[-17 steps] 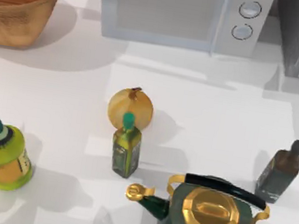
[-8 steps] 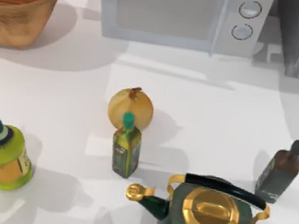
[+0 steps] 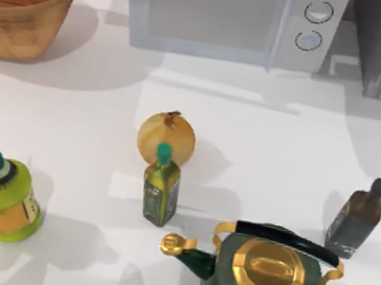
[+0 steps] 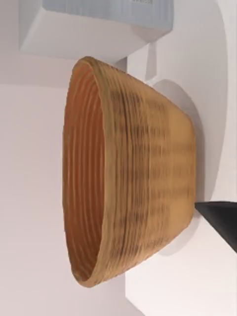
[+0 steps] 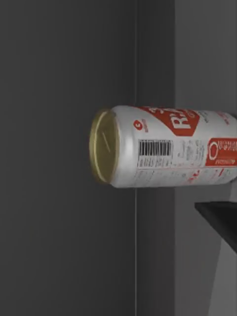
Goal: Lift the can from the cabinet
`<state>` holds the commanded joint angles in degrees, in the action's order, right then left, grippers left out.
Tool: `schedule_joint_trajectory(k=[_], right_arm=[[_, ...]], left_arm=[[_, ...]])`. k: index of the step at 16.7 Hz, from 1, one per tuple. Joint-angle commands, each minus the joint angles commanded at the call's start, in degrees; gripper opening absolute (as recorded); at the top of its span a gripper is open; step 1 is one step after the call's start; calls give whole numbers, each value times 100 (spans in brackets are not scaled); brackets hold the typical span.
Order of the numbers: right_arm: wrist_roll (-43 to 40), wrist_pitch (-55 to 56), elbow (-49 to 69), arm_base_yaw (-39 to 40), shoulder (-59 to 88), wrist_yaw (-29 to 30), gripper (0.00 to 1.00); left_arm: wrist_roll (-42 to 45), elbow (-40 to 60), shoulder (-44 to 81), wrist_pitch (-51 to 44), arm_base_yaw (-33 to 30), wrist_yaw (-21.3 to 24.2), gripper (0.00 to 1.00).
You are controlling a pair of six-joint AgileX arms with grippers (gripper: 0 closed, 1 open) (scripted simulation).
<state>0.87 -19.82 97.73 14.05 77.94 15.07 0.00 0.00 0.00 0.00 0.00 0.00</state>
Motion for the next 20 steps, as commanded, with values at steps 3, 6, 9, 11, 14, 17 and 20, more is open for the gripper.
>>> schedule_joint_trajectory(k=[3,6,9,11,14,17,20], right_arm=[[-4,462,-200,420,196,445,100],[-5,508,-243,466,237,491,100],[-4,498,-148,419,312,448,100],[-4,514,106,352,592,382,100],[-2,558,580,207,1107,245,100],[-2,590,875,106,1432,150,100],[-2,591,884,104,1442,148,100]], left_arm=[[0,0,0,0,0,0,100],[0,0,0,0,0,0,100],[0,0,0,0,0,0,100],[0,0,0,0,0,0,100],[0,0,0,0,0,0,100],[0,0,0,0,0,0,100],[0,0,0,0,0,0,100]])
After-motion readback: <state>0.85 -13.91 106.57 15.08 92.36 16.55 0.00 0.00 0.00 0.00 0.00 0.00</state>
